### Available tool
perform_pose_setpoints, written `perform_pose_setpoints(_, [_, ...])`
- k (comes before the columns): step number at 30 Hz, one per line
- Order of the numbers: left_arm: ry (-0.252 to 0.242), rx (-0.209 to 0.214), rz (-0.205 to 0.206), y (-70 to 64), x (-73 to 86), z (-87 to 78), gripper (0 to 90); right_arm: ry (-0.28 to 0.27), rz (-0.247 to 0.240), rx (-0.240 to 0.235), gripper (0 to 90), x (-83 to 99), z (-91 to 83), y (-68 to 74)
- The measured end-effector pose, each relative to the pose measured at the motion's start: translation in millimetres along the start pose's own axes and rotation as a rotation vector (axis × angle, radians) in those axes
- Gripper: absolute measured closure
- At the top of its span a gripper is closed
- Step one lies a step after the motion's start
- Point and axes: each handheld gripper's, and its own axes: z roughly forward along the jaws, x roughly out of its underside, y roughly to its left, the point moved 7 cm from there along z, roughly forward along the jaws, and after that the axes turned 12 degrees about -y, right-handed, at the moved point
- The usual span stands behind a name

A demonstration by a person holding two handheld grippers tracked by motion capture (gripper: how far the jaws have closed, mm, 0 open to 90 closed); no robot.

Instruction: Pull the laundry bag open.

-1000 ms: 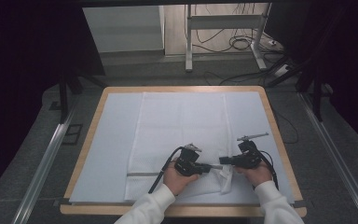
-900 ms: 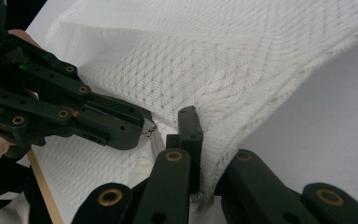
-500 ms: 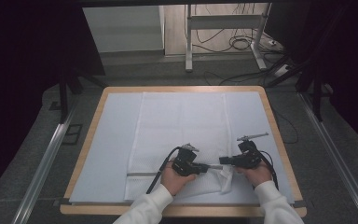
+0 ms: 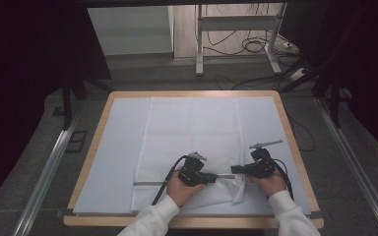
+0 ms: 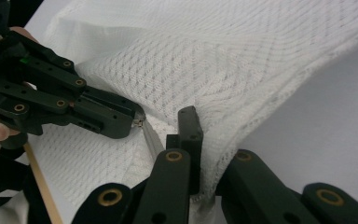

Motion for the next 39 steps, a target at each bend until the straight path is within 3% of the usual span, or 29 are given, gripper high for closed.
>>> perform_pose_setpoints(29, [0.017, -0.021, -0.02, 15.8, 5.0, -19.0, 87.3, 0.006, 0.0, 0.006, 88.7, 0.6, 1.4, -0.9])
perform_pose_setpoints(39, [0.025, -0.035, -0.006, 23.2, 10.6, -33.3, 87.3, 0.005, 0.002, 0.01, 88.7, 1.1, 1.7, -2.6])
